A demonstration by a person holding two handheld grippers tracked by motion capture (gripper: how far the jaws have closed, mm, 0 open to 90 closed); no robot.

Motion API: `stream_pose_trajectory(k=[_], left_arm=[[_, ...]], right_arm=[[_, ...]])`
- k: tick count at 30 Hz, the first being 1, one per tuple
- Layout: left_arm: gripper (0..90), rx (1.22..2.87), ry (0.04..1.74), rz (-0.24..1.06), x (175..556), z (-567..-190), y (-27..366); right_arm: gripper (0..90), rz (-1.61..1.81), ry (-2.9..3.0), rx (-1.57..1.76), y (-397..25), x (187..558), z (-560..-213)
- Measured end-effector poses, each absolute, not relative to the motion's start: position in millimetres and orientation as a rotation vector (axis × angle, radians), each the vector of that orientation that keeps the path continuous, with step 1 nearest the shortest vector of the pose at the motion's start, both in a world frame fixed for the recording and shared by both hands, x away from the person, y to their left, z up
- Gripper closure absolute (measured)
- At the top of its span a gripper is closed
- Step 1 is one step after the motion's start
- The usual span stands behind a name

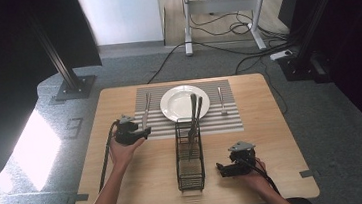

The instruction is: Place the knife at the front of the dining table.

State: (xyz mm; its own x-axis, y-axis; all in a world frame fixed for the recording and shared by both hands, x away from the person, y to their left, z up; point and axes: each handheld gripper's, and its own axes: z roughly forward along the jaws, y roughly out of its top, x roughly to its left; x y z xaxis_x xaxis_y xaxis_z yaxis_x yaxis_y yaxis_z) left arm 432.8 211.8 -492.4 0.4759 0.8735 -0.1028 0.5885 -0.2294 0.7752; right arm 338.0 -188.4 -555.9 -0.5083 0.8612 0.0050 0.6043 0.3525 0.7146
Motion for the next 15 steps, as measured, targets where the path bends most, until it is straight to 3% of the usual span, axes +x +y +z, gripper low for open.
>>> stream_pose_trajectory(k=[15], left_arm=[[34.5,1.884,1.135,0.413,362.1,-480.1,225.1]], right_arm=[[0.0,0.953,2.259,1.274,-189.2,337.4,-555.9]])
